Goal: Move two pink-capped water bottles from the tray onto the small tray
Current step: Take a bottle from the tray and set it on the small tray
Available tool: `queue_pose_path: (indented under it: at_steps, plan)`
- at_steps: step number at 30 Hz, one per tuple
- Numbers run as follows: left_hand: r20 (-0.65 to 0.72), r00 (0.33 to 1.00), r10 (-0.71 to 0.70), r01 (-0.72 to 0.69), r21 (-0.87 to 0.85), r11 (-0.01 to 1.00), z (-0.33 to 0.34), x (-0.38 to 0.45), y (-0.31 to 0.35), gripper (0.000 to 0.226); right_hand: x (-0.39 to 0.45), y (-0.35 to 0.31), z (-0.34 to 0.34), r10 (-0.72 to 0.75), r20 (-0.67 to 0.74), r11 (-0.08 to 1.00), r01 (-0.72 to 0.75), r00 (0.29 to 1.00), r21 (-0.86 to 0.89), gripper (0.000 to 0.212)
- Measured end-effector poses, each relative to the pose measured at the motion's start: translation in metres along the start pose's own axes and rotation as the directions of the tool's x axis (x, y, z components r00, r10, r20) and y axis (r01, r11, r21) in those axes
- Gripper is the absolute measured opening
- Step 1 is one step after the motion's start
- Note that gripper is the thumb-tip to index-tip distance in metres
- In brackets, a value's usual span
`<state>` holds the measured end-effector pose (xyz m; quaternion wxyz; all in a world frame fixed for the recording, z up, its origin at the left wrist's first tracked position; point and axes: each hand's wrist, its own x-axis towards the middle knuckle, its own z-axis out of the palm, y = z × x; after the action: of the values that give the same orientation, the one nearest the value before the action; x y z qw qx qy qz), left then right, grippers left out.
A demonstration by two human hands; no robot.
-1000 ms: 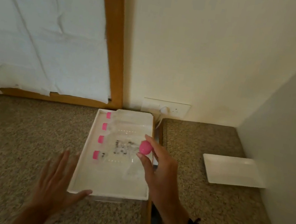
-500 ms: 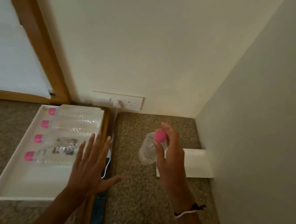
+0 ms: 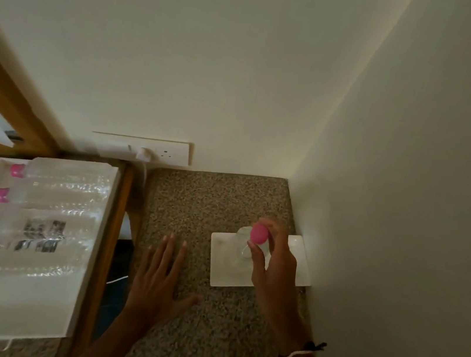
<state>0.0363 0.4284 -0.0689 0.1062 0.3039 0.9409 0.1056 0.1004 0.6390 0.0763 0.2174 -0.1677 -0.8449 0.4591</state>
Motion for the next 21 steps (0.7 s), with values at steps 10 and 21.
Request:
queue_pose_path:
  at_steps: [10, 21]
  plan:
    - [0.001, 1.0, -0.024, 0.024, -0.032, 0.999, 0.022, 0.008, -0.007, 0.117, 0.0, 0.019, 0.005, -0.112, 0.016, 0.986, 0.113, 0.994, -0.125, 0.034]
    - [0.026, 0.999, -0.042, 0.043, -0.039, 0.998, 0.015, 0.005, -0.005, 0.116, -0.009, 0.017, 0.008, -0.136, -0.007, 0.975, 0.133, 0.991, -0.177, 0.038]
